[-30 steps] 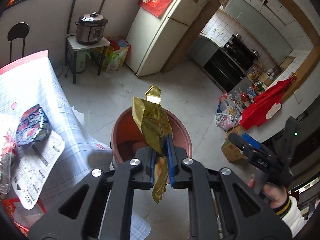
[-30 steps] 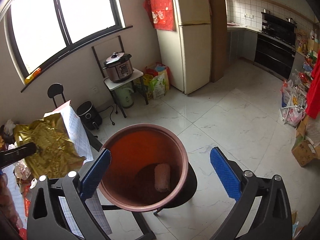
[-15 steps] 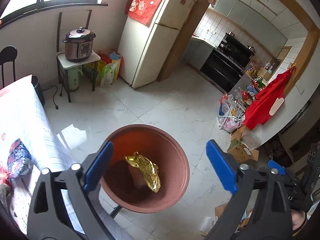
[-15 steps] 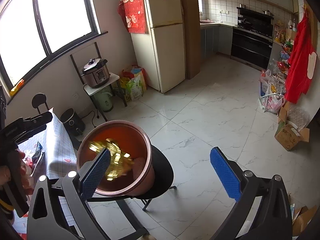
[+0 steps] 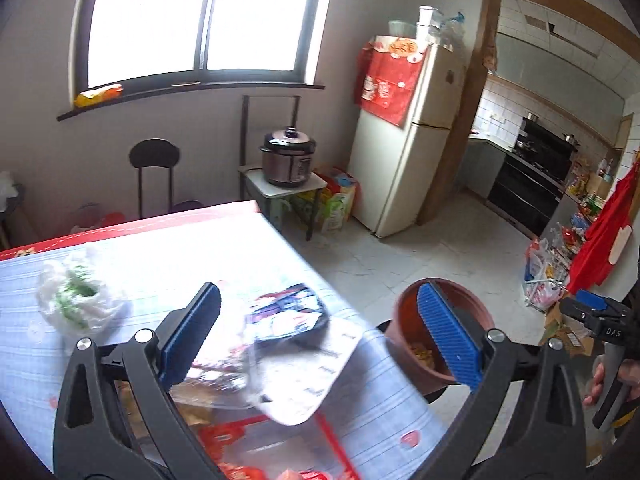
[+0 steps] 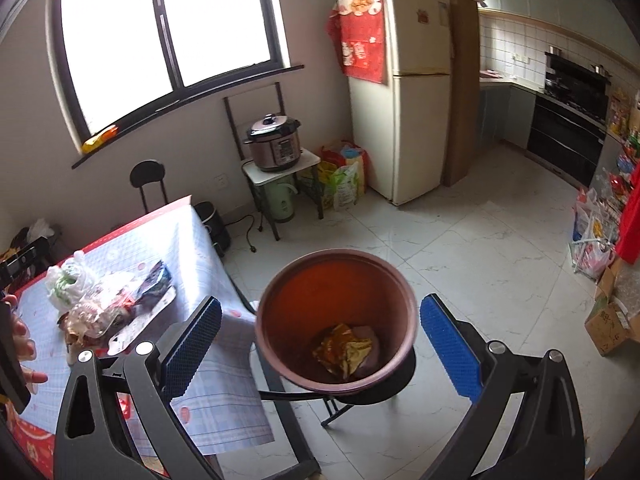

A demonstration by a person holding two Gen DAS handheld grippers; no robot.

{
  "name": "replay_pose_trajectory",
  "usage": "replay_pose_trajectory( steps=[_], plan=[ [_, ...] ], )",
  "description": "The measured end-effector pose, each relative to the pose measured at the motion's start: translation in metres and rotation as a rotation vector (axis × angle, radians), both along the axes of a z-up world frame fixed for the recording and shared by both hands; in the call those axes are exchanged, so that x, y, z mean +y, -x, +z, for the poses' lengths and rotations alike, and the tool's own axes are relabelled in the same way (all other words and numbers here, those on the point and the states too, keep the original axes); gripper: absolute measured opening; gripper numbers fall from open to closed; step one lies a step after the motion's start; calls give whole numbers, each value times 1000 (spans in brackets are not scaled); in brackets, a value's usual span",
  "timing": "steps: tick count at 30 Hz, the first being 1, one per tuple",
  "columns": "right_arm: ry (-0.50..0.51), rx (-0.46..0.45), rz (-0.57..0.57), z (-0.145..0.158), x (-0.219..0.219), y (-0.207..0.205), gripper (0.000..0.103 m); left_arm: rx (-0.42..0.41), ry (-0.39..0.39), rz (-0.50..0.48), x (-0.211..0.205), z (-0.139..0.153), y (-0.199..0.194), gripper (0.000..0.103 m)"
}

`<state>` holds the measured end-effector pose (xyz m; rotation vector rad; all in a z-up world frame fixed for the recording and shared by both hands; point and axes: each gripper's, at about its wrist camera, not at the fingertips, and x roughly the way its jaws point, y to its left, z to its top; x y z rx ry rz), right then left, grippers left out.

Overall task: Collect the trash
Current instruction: 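Return both tools to the table and grasp the red-printed tray package with the right tool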

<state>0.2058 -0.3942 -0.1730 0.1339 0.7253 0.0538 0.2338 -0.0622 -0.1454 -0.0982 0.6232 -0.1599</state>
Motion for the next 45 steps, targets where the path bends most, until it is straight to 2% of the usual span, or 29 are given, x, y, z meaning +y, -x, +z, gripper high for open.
replay_pose_trajectory(
  steps=[4,7,12,15,18,22,25,27,30,33,35,37,45],
  plan=[
    [2,47,117,-13,65,-1,98,12,-53,124,74,-7,44,97],
    [-11,100,209,-28,113,-2,98,25,-82,192,114,-15,79,97],
    [-42,192,330,-57,180,-2,98,78,-36,288,174,-39,123,97],
    [-46,241,364,-76,211,-9,98,98,-8,334,199,-54,142,97],
    [-36,316,386,-102,234,-16,81,117,31,379,225,-66,158,97],
    [-64,414,341,-136,248,-25,65,148,61,425,249,-83,173,97],
    [-76,447,304,-151,254,-28,59,169,78,452,263,-92,180,97],
    [-73,454,291,-156,258,-28,57,185,95,462,271,-98,183,97],
    [-53,466,293,-159,265,-29,46,205,116,468,279,-105,186,97],
    [-42,475,300,-159,271,-25,34,222,128,455,281,-110,185,97],
    [-34,476,298,-158,273,-22,21,230,137,443,281,-113,182,97],
    [-43,478,297,-156,271,-18,14,235,154,424,279,-114,179,97],
    [-84,465,297,-148,256,0,11,252,194,321,260,-118,157,95]
  ],
)
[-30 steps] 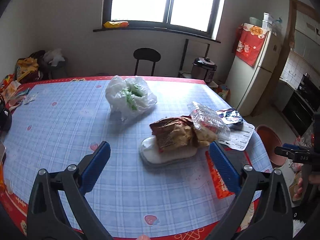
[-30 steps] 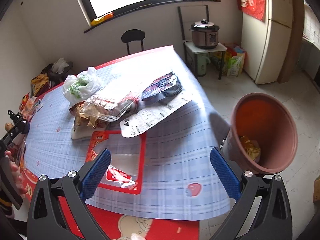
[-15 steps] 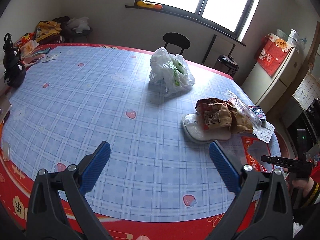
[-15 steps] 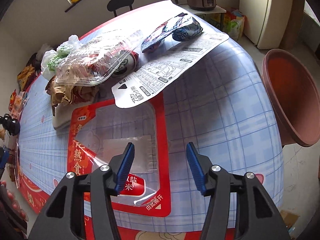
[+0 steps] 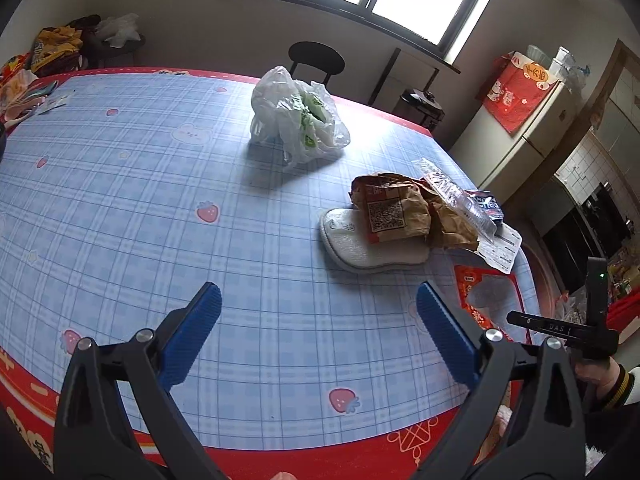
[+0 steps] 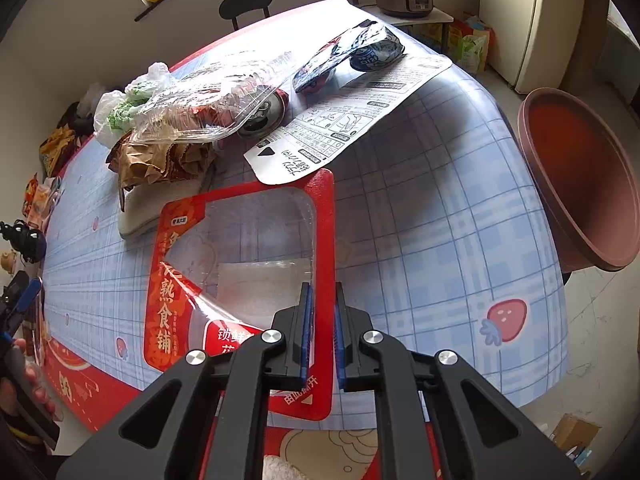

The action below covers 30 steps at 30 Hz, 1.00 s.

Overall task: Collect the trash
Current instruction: 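Grasp the white plastic bag with greens using the left tool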

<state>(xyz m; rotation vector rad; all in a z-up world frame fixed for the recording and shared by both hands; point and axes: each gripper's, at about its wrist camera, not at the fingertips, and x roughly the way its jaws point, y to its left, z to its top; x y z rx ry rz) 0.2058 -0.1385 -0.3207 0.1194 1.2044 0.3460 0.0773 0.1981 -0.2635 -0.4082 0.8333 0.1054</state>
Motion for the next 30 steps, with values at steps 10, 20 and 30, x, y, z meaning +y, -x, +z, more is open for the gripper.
replay_pose_trajectory(
  steps=[10,20,30],
  plan=[
    [-27,-15,-5,7,-17,14,11,18,29,-31,6,-2,-46,84],
    [10,-18,-13,10,-24,18,11,-14,89,177,93,-16,-193,76],
    [45,-24,-69,16,-45,25,11,47,106,205,101,-60,-276,84]
  ],
)
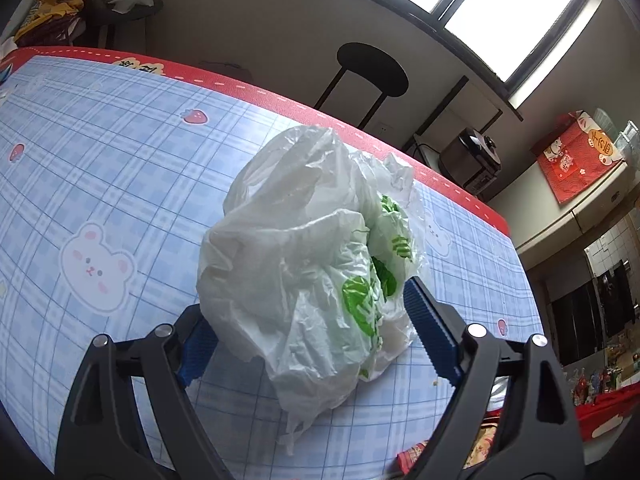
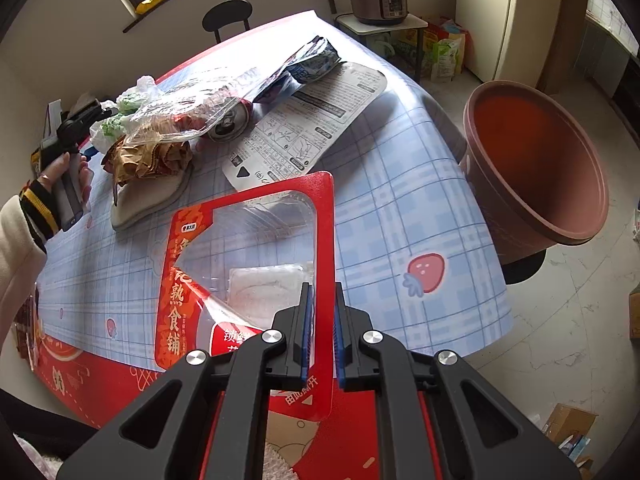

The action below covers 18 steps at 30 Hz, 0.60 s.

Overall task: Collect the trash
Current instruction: 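Grasp the white plastic bag with greens using the left tool, then carry the red tray package to the bin with the right tool while the left tool carries the white bag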

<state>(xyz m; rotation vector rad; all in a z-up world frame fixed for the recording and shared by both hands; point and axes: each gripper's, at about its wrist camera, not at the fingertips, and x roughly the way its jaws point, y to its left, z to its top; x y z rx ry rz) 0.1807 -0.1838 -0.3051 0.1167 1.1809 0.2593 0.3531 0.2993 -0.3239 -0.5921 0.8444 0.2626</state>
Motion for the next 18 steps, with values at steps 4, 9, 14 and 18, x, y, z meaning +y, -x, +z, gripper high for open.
replay_pose_trajectory(
  steps=[4,9,14,18],
  plan=[
    [-5,-10,-15,3,-5,2,11,53,-16,-4,0,-4,-4,45],
    [-28,-43,-14,13,-6,2,11,65,-107,-53,1,16,26,30],
    [-71,-89,-21,29,-10,4,11,-13,-129,-59,14,60,82,27],
    [-104,-136,-46,44,-22,3,11,-77,-146,-59,10,103,126,27]
  ],
)
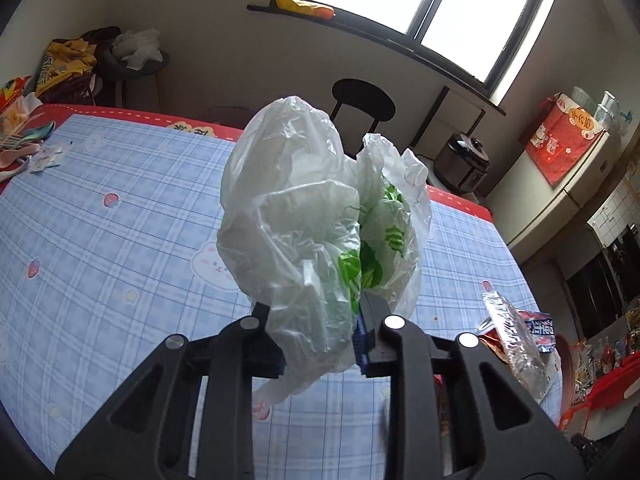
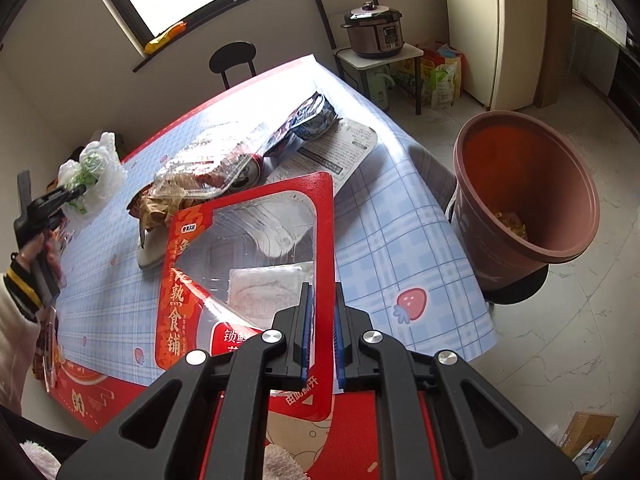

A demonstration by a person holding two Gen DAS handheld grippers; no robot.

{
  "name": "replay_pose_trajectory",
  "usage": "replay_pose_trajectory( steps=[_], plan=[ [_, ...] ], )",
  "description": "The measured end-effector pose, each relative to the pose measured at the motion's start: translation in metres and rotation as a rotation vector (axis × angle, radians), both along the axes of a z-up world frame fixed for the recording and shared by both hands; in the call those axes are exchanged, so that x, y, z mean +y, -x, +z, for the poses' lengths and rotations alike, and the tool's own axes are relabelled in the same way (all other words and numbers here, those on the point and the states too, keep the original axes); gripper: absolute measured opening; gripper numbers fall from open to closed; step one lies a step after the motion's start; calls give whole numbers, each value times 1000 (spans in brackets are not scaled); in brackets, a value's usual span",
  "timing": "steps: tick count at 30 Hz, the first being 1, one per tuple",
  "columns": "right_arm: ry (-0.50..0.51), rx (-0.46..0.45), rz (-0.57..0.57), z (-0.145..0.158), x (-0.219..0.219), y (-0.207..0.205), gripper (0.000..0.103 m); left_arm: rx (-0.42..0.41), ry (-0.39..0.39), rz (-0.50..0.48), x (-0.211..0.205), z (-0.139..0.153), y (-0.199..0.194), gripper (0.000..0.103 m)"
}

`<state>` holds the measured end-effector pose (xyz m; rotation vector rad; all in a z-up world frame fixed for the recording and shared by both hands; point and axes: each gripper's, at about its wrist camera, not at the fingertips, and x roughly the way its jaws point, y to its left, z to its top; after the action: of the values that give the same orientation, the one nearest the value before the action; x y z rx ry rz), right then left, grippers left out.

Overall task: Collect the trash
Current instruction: 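Carry the red tray package to the bin with the right tool while the left tool carries the white bag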

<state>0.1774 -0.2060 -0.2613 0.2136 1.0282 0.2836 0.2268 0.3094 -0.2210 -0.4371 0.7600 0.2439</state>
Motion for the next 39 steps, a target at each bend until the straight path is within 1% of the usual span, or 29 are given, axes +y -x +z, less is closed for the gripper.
replay_pose_trajectory(
  steps=[3,5,8,11,15,18,20,24,28,31,36,39],
  plan=[
    [-14,-33,-39,10,-19,-5,11,-47,-17,-35,-21,28,26,27],
    [-24,-50,-74,15,-36,-10,11,-75,-18,-75,-43,45,37,27],
    [-28,-74,-134,20,-69,-16,11,-104,-13,-145,-86,62,47,27],
    [-15,-93,-192,23,-104,-20,11,-130,8,-218,-136,75,46,27],
    [20,-106,-266,22,-155,-26,11,-145,40,-309,-204,85,37,27],
    [63,-110,-304,21,-189,-35,11,-143,62,-366,-250,86,30,27],
    [102,-114,-321,21,-211,-45,11,-138,68,-397,-278,84,26,28],
    [202,-129,-325,25,-242,-68,11,-119,74,-439,-320,78,17,28],
    [356,-153,-273,33,-257,-95,11,-108,67,-455,-342,72,13,28],
    [437,-149,-222,36,-265,-117,11,-104,64,-454,-352,70,11,28],
    [454,-132,-170,39,-265,-145,11,-96,70,-438,-356,65,8,28],
    [463,-121,-163,40,-264,-160,11,-94,70,-431,-357,65,5,28]
  ],
)
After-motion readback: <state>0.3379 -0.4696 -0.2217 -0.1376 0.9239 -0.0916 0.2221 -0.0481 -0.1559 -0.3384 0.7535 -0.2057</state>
